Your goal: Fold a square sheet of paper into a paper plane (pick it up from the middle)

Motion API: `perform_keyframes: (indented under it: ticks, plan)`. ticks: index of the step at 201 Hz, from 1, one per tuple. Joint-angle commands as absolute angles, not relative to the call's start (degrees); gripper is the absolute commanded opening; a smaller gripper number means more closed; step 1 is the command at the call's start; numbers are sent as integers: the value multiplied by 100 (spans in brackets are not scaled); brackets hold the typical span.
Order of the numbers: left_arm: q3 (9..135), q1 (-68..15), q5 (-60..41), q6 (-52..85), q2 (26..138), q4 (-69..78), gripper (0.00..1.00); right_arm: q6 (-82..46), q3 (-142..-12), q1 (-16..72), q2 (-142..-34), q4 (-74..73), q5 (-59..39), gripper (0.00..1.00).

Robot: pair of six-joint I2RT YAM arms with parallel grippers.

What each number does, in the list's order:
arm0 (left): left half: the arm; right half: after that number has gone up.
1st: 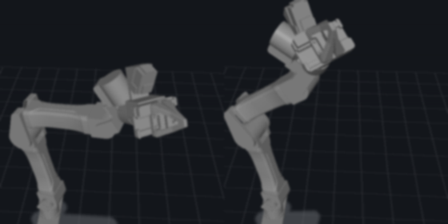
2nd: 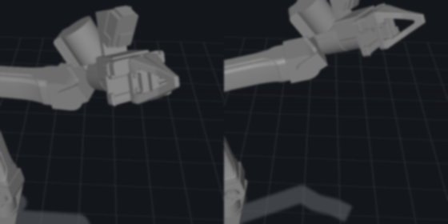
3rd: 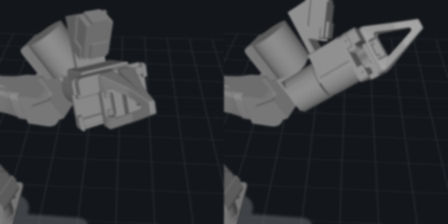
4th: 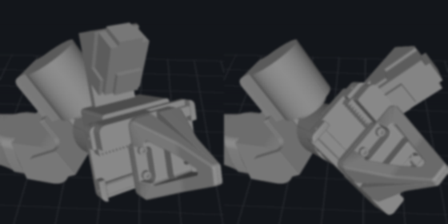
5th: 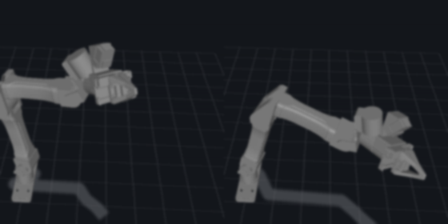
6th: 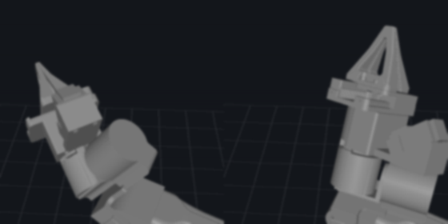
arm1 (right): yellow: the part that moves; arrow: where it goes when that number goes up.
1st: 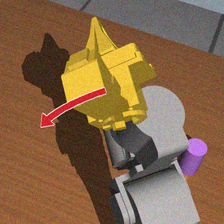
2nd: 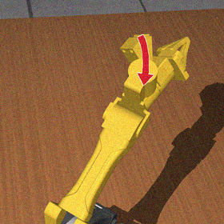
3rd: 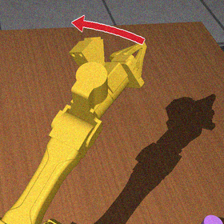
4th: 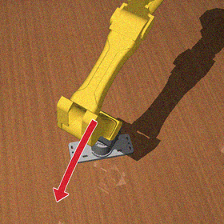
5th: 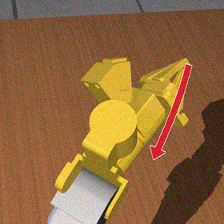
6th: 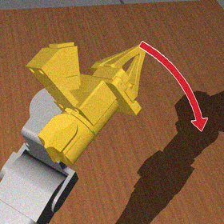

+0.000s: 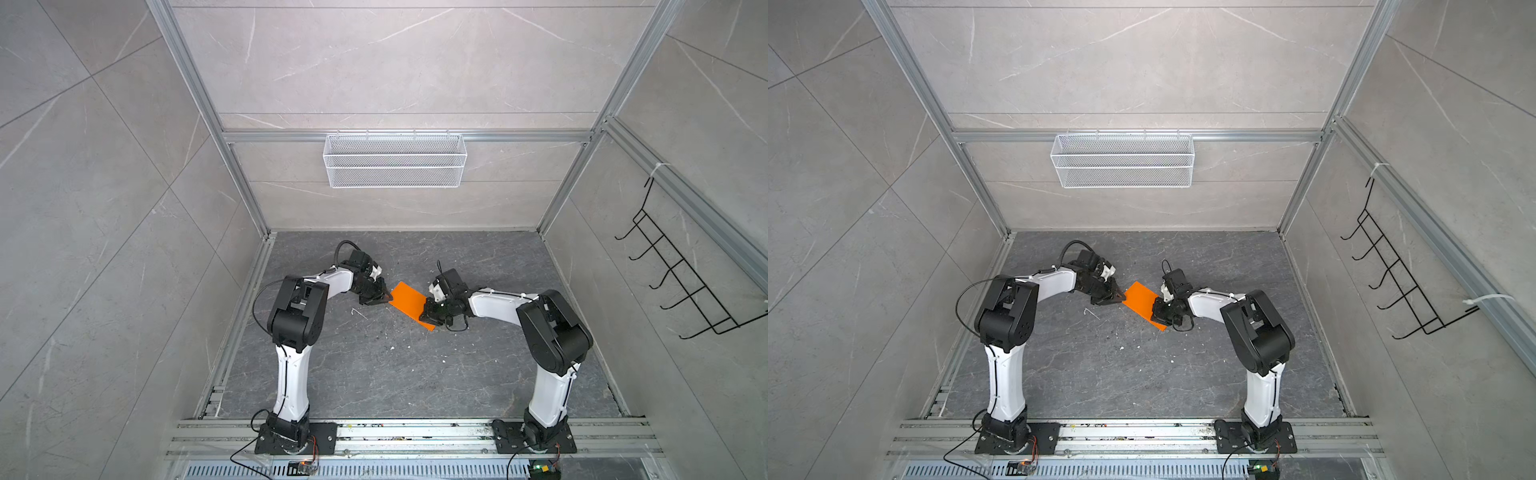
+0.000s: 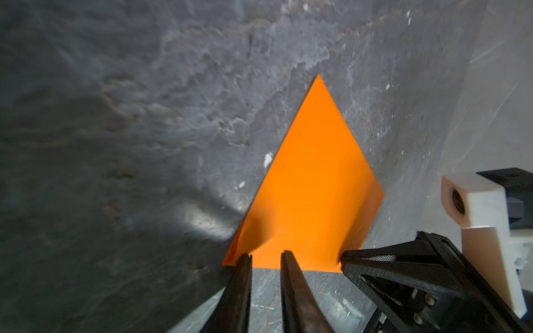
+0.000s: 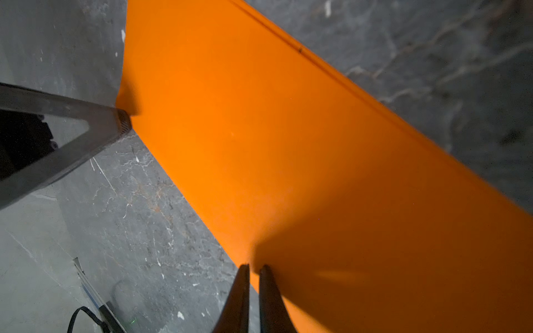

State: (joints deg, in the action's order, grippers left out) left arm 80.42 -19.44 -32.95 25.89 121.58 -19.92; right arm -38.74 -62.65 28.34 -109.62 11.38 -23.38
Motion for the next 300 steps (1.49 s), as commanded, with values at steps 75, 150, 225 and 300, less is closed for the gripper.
perform_keyframes:
  ticks: [75,150,225,300]
  plan:
    - [7446,-1545,-2723,2991,11320,-1801,29,-3660,-6219,2835,-10353,893,-2485,34]
    - [5897,-2059,-2584,4446,10019,-706,70,-2861,-6584,2054,-10419,1447,-1865,69]
    - [5600,-2347,-2311,4518,9844,-456,93,-2418,-7022,1936,-11047,2062,-1687,72]
    - [5469,-2347,-2010,4471,9535,-682,97,-2471,-6228,2049,-10899,1771,-2485,66]
